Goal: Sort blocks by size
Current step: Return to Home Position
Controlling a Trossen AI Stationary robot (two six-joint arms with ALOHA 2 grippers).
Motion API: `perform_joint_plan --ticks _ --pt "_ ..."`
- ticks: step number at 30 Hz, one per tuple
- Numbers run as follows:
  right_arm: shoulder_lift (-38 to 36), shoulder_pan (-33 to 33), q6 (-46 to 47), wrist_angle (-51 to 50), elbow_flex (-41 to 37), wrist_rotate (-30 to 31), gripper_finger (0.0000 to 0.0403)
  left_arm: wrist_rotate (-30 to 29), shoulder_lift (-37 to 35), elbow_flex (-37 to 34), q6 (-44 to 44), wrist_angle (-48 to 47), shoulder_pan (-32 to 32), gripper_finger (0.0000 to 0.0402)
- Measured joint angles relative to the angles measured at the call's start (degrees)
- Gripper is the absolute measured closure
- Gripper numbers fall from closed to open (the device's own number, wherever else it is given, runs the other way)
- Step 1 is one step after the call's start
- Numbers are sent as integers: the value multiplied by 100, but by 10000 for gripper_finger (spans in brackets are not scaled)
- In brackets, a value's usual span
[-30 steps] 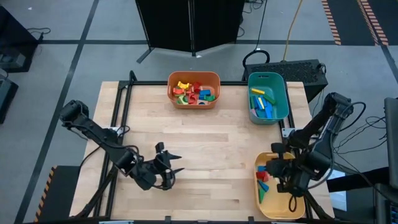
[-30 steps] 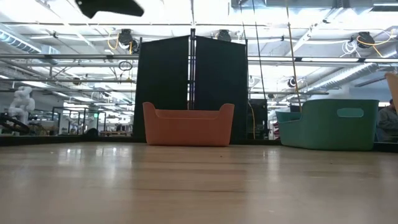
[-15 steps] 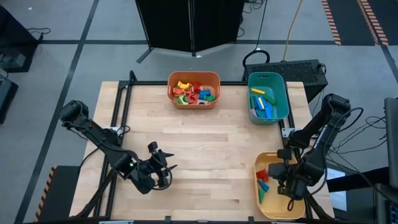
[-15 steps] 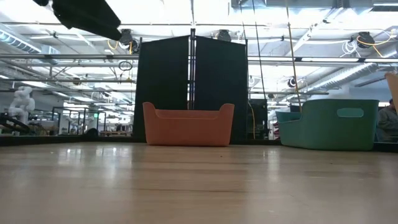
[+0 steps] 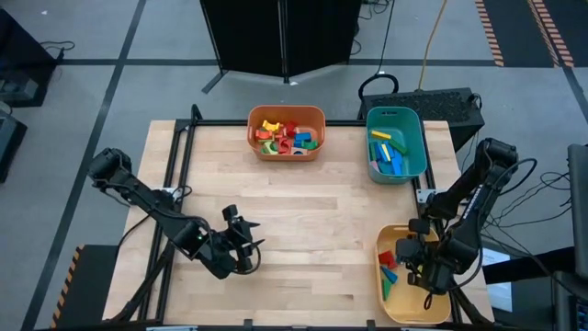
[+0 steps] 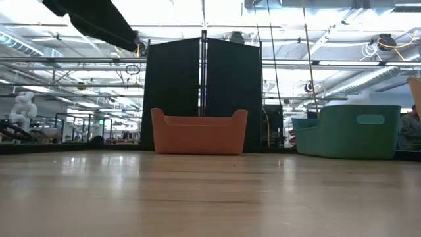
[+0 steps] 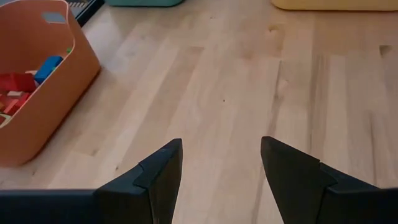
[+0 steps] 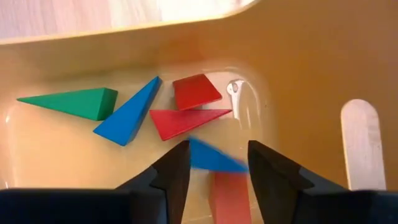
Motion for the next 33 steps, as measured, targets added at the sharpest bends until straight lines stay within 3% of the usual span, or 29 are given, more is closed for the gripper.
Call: perform_joint_plan --ticks 4,14,23,33 --pt "-84 0 41 -9 32 533 256 -19 0 0 69 -9 79 185" --pt "-992 0 -1111 80 267 3133 286 -406 -198 0 742 -16 146 185" --pt "-1832 -7 -1713 78 199 5503 291 -903 -917 0 1588 -20 146 185" --pt "-2566 -13 -1364 168 -562 6185 291 -927 -1811 -202 2273 62 423 185"
